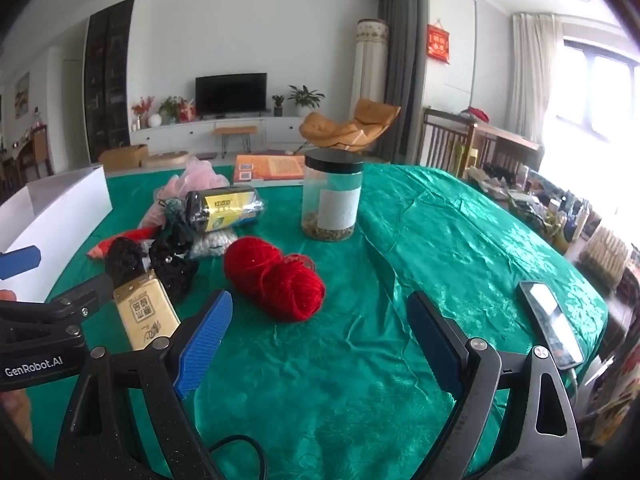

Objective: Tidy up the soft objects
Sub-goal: 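Move the left gripper toward the yellow tissue pack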

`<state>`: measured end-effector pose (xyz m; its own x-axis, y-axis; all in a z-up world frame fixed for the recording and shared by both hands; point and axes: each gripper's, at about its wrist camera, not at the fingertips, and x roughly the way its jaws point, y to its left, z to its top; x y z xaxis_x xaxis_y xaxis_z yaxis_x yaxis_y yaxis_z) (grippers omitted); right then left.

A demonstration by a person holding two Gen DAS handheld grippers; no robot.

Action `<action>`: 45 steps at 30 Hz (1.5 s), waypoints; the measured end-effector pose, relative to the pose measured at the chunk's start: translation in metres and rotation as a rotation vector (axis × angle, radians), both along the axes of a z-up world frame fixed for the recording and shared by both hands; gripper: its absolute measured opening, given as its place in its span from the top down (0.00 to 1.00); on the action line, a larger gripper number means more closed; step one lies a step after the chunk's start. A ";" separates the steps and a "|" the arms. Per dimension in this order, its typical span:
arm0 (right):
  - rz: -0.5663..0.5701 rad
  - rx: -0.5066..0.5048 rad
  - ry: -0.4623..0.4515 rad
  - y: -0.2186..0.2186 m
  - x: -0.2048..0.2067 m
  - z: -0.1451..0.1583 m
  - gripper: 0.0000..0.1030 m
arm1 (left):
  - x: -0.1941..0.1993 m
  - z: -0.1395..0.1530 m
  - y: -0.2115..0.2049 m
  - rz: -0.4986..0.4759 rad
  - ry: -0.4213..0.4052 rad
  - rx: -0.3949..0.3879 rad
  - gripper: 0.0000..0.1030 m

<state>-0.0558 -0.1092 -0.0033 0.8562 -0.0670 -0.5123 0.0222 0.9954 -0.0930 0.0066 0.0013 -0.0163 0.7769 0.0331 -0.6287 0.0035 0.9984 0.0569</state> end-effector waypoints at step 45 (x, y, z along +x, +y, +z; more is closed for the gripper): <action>0.021 0.018 0.035 -0.001 0.004 -0.005 0.12 | 0.022 -0.084 0.023 0.028 0.267 -0.062 0.00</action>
<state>-0.0517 -0.1104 -0.0080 0.8389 -0.0393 -0.5429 -0.0019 0.9972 -0.0751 0.0284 0.0240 -0.1000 0.5829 0.0073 -0.8125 -0.0178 0.9998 -0.0038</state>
